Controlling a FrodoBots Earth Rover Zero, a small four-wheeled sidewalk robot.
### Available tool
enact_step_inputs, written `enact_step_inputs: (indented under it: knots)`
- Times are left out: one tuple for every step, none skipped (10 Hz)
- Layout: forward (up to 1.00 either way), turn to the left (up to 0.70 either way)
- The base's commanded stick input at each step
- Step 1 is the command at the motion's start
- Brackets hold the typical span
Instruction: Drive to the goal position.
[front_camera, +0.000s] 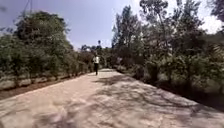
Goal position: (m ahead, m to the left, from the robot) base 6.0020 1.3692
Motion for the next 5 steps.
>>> enact_step_inputs:
  knots:
    - [0.50, 0.00]
    - [0.50, 0.00]
    - [0.50, 0.00]
    - [0.50, 0.00]
    - [0.50, 0.00]
